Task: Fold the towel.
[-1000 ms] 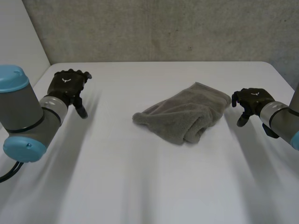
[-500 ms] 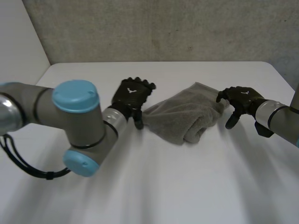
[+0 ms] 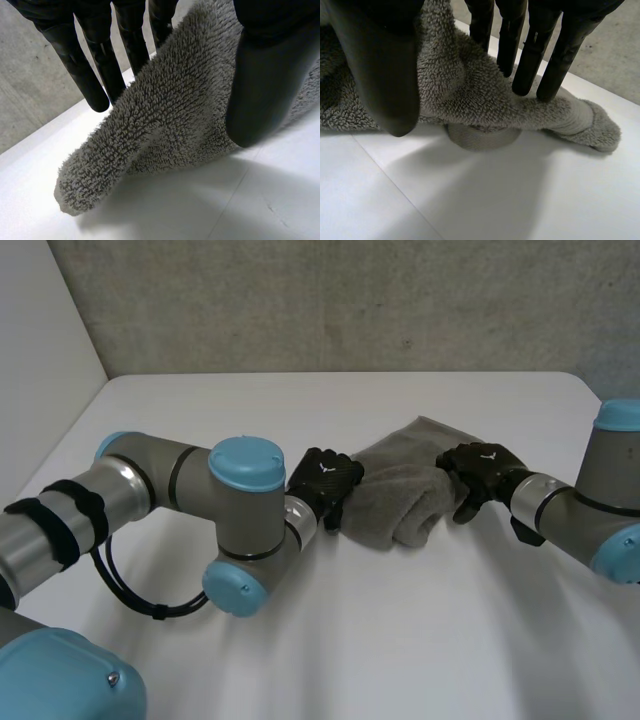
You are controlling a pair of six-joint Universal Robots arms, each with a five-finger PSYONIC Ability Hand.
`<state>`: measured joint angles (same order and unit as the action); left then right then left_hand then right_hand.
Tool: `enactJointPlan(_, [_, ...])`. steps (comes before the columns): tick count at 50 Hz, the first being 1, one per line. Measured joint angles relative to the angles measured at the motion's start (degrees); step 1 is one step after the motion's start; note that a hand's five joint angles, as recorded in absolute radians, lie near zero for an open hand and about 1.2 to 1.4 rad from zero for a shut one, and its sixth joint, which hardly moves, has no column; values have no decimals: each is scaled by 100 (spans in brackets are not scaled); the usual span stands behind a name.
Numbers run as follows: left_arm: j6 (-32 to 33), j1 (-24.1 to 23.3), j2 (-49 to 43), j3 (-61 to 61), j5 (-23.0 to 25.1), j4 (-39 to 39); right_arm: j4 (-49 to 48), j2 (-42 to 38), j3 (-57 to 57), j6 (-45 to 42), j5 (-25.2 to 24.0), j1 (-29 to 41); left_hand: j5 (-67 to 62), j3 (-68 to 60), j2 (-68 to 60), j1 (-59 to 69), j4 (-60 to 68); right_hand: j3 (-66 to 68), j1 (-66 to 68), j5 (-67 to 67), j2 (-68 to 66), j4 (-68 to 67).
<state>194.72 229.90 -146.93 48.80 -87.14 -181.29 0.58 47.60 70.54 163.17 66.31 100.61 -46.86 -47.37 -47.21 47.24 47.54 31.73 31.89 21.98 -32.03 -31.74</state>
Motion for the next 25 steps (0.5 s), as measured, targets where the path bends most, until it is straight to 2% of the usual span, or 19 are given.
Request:
enactJointPlan(2, [2, 0, -37, -47, -38, 25, -31, -67, -29, -2, 30, 48, -1687, -1718, -1670, 1654, 1753, 1684, 1683, 1621, -1710, -1684])
enactJointPlan(4, [3, -1, -33, -77, -85, 32, -47, -89, -43, 0, 59, 73, -2880, -2920, -2857, 2808, 2935, 2791, 2857, 2842, -2879, -2870])
enactJointPlan(5, [3, -3, 15, -99, -164, 39, -61, -52, -38, 6, 90, 91, -3535, -3660, -3576, 3367, 3622, 3758, 3819, 3890, -3862, -3840])
enactJointPlan(6, [2, -3, 70, -113, -229, 41, -75, 3, -31, 14, 115, 101, -3690, -3887, -3757, 3407, 3814, 4080, 4137, 4213, -4122, -4216])
enactJointPlan(9, [-13, -9, 345, -111, -444, 55, -99, 337, 42, 80, 164, 124, -3747, -4057, -3792, 3409, 3939, 4345, 4258, 4368, -4203, -4452])
enactJointPlan(13, [-65, -10, 1113, 47, -667, 62, -114, 1166, 232, 394, 156, 172, -3748, -4080, -3792, 3409, 3942, 4404, 4258, 4368, -4204, -4452])
enactJointPlan(19, [-130, -8, 2246, 497, -719, 67, -1, 2097, 349, 749, 130, 328, -3754, -4098, -3793, 3414, 3942, 4464, 4258, 4368, -4204, -4452])
enactJointPlan(25, [-206, -2, 3375, 1123, -698, 107, 648, 3018, 214, 850, 63, 612, -3755, -4102, -3814, 3416, 3942, 4473, 4258, 4368, -4204, -4452])
